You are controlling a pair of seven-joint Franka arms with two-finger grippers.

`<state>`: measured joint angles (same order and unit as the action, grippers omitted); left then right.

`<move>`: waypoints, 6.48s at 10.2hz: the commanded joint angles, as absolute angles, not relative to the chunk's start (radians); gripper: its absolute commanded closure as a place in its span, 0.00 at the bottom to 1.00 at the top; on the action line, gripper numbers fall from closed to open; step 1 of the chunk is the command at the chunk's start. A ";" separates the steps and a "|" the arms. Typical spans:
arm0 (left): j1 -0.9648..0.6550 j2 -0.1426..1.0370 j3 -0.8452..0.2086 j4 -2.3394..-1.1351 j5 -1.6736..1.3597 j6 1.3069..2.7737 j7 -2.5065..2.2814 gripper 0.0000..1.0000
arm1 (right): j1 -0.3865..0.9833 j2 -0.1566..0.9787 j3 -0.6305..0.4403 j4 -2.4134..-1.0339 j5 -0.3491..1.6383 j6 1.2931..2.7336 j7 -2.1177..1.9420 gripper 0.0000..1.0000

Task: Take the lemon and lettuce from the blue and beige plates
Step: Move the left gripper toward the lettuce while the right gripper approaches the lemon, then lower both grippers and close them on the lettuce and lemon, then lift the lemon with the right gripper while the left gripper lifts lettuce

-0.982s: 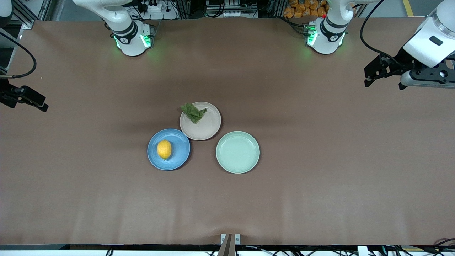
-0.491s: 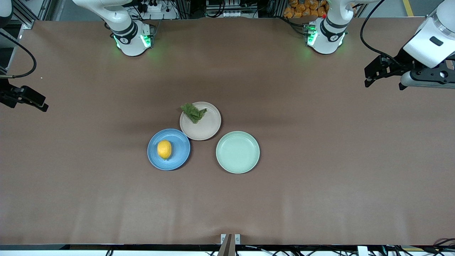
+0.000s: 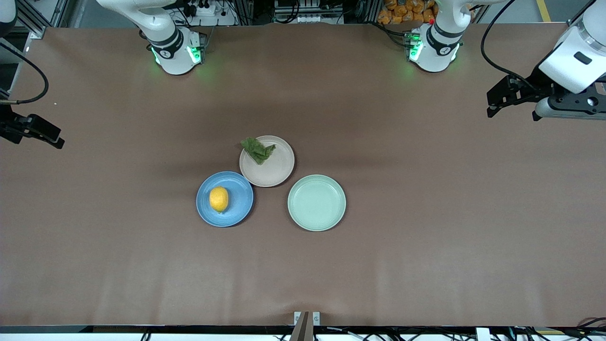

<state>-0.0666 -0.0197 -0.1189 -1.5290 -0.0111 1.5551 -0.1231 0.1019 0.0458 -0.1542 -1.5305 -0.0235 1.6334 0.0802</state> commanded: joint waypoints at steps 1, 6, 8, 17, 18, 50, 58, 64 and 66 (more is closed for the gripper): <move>-0.058 -0.011 -0.124 -1.522 -0.037 1.557 -0.185 0.00 | 0.097 0.037 -0.152 -1.534 -0.023 1.626 0.072 0.00; -0.081 0.063 -0.135 -1.514 -0.069 1.574 -0.215 0.00 | 0.097 0.037 -0.152 -1.534 -0.023 1.626 0.072 0.00; -0.141 0.115 -0.137 -1.511 -0.069 1.597 -0.280 0.00 | 0.097 0.037 -0.152 -1.534 -0.023 1.626 0.074 0.00; -0.395 0.391 -0.133 -1.478 -0.055 1.808 -0.633 0.00 | 0.127 0.096 -0.150 -1.539 -0.021 1.557 0.074 0.00; -0.416 0.426 -0.133 -1.451 -0.055 1.822 -0.671 0.00 | 0.143 0.098 -0.149 -1.536 -0.021 1.555 0.078 0.00; -0.822 0.839 -0.141 -1.420 -0.097 2.620 -2.082 0.00 | 0.476 0.578 -0.147 -1.799 0.149 2.364 0.227 0.00; -0.879 0.911 -0.140 -1.402 -0.095 2.710 -2.075 0.00 | 0.499 0.629 -0.147 -1.801 0.156 2.419 0.241 0.00; -0.908 0.943 -0.130 -1.391 -0.092 2.712 -2.075 0.00 | 0.494 0.637 -0.147 -1.799 0.156 2.421 0.241 0.55; -0.917 0.953 -0.121 -1.391 -0.089 2.721 -2.075 0.00 | 0.488 0.635 -0.146 -1.798 0.169 2.418 0.241 0.60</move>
<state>-0.8954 0.9265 -0.1427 -1.4216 -0.0687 2.7066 -2.0849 0.4900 0.6353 -0.1428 -1.7996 0.1426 2.4211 0.2363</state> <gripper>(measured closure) 0.000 0.379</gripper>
